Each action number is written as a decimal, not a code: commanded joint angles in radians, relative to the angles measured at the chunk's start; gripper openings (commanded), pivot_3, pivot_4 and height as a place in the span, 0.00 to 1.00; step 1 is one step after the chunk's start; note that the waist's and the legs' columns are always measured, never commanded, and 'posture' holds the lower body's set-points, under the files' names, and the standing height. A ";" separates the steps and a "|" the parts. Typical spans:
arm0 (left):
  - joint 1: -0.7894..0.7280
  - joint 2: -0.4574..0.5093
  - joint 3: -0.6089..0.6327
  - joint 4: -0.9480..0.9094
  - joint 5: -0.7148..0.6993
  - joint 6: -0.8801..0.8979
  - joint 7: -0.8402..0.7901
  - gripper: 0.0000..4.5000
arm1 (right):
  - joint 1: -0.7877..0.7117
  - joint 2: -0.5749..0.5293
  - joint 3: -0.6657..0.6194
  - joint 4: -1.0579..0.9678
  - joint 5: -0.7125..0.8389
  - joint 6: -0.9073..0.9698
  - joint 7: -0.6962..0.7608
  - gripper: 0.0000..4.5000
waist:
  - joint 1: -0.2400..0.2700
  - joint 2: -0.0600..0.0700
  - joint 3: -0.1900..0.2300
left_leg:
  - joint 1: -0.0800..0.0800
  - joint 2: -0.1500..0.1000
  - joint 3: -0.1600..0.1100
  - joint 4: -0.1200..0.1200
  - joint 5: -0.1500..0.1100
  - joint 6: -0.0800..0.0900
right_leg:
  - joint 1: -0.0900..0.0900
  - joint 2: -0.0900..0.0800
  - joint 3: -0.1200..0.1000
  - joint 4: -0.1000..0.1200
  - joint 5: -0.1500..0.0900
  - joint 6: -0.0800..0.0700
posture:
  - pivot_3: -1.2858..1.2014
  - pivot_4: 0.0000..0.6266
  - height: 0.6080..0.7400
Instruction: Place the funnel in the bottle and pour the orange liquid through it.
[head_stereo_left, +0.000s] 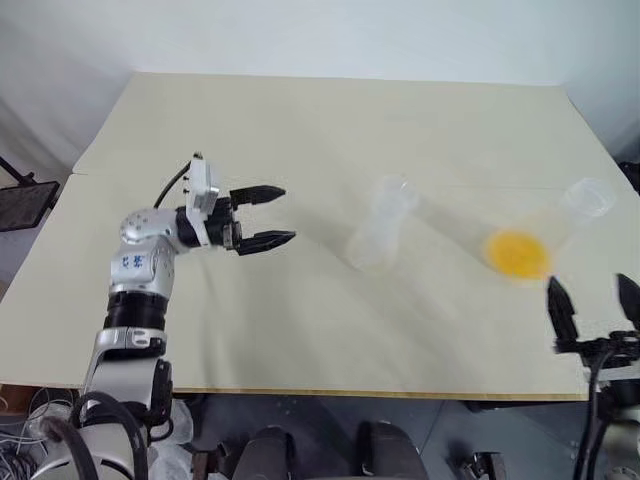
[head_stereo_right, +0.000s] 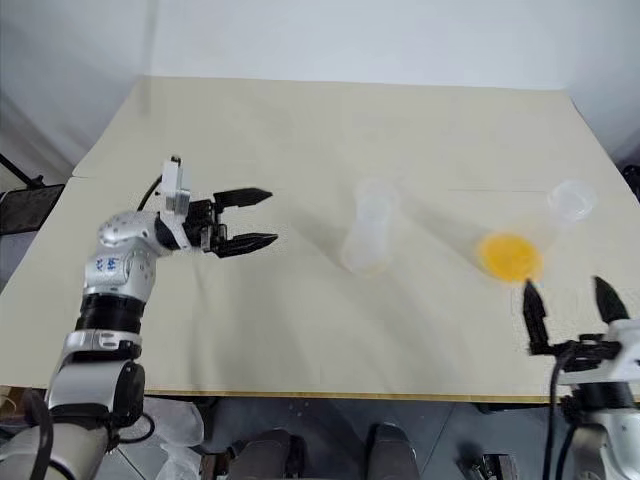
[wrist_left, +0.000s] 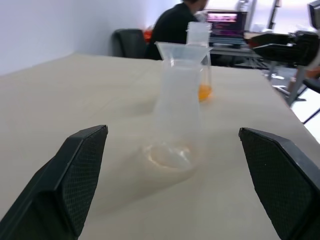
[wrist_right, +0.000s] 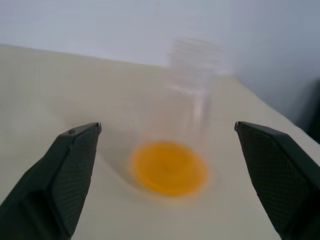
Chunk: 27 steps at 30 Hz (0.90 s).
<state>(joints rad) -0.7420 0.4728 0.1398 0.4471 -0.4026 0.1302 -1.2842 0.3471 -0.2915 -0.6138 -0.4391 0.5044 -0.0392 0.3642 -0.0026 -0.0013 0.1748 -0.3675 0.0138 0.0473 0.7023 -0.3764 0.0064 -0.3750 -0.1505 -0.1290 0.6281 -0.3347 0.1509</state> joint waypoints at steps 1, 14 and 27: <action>0.052 0.008 0.034 -0.140 -0.070 0.051 0.036 0.99 | -0.037 -0.053 -0.053 -0.005 0.044 0.035 -0.028 1.00 | -0.002 0.001 0.000 | 0.000 0.000 -0.001 0.000 0.000 0.000 | 0.000 0.000 0.001 0.000 0.000 0.000 | 0.52 0.24 1.00; 0.220 -0.003 0.018 -0.422 -0.145 0.167 0.154 0.99 | -0.325 -0.305 -0.037 0.132 0.181 0.478 -0.115 1.00 | 0.003 0.001 -0.001 | 0.003 0.000 -0.001 -0.001 0.000 0.000 | 0.000 0.000 0.007 0.000 0.000 0.000 | 0.52 0.24 1.00; 0.280 0.007 0.017 -0.530 -0.173 0.197 0.217 0.99 | -0.590 -0.342 0.055 0.379 0.112 0.483 -0.030 1.00 | -0.002 0.002 -0.001 | 0.003 0.000 0.002 -0.002 0.000 0.000 | 0.000 0.001 0.006 0.000 0.000 0.000 | 0.52 0.24 1.00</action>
<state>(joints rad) -0.4647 0.4716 0.1480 -0.0366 -0.5515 0.3273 -1.0736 -0.2296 -0.6154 -0.5502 -0.0683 0.6299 0.4746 0.3199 -0.0043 0.0003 0.1740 -0.3642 0.0139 0.0497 0.7006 -0.3765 0.0066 -0.3751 -0.1501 -0.1227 0.6279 -0.3347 0.1509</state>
